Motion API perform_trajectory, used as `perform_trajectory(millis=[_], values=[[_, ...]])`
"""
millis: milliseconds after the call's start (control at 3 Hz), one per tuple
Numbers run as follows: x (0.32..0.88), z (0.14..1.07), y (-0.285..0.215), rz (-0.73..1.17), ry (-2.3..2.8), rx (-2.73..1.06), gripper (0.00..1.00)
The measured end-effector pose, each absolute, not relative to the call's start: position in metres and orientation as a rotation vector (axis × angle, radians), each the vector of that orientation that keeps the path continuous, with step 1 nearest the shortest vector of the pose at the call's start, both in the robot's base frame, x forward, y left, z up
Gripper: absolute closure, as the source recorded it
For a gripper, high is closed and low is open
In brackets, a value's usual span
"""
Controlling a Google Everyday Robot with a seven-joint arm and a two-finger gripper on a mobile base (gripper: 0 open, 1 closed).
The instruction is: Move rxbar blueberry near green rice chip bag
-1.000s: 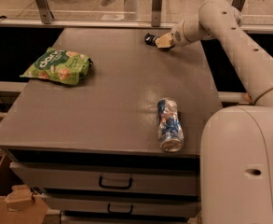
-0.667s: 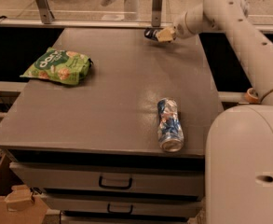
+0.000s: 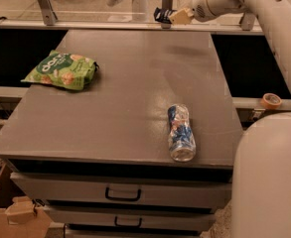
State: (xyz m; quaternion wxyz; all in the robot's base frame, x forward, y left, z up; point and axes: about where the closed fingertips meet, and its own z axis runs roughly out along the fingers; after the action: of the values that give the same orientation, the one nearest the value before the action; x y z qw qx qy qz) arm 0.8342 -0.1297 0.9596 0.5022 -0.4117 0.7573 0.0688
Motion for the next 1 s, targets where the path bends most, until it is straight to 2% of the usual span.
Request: perform_trajectory(millis=[1000], values=[[0.805,0.923,-0.101,0.241,1.845,-1.168,1.00]])
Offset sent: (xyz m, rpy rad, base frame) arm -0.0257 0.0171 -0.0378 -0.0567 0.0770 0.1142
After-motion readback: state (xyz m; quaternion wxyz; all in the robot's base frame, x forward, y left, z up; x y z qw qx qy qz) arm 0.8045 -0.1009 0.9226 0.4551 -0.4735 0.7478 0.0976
